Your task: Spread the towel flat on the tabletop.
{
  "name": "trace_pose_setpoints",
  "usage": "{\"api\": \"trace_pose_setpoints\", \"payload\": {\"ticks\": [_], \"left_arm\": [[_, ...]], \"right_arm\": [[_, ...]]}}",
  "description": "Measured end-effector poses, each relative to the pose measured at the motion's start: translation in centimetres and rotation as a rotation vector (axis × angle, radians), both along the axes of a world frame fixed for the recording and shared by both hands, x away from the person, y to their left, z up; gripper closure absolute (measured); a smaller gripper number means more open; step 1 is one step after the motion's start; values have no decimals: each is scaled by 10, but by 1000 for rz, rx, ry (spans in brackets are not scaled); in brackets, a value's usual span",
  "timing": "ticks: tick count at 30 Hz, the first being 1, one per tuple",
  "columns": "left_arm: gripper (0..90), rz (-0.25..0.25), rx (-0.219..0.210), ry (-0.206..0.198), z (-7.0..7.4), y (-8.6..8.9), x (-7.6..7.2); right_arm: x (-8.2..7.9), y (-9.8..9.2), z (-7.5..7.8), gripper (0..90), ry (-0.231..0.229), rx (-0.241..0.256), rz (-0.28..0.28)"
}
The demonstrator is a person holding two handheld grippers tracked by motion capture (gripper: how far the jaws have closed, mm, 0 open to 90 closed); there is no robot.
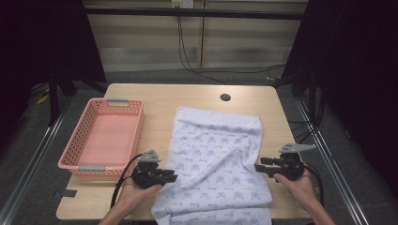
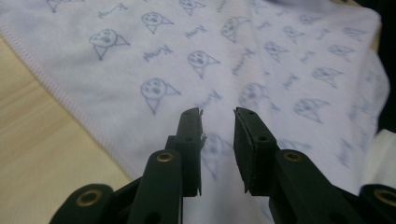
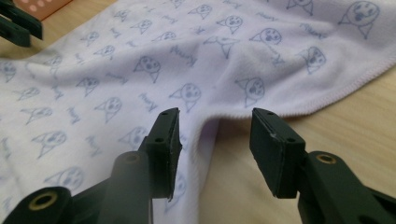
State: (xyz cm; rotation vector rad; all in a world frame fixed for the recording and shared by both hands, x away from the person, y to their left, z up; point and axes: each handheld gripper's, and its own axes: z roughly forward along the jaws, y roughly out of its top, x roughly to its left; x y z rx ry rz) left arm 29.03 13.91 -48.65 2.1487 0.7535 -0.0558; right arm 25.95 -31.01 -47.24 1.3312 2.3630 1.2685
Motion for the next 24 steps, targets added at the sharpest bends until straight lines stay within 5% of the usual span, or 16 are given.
{"api": "trace_pose_setpoints", "payload": {"ticks": [2, 3, 4, 10, 17, 19, 21, 24], "left_arm": [[719, 9, 0, 12, -3, -2, 3], [717, 3, 15, 26, -7, -2, 3], [717, 1, 37, 16, -8, -1, 0], [732, -15, 61, 42, -9, 10, -17], [756, -60, 56, 87, -8, 22, -51], [758, -104, 60, 117, -7, 24, -56], [711, -95, 56, 104, -7, 23, -56], [670, -50, 23, 77, -4, 18, -45]], "right_arm": [[4, 2, -4, 596, 15, -7, 2], [5, 3, -10, 819, 32, -51, -11], [3, 1, -12, 884, 38, -46, -15], [-14, -23, -13, 892, 56, -62, -72], [-36, -22, -16, 878, 89, -97, -35], [-38, -18, -14, 754, 82, -113, -34], [-37, -19, -13, 700, 69, -109, -36], [-36, -21, -3, 643, -7, -60, -59]]}}
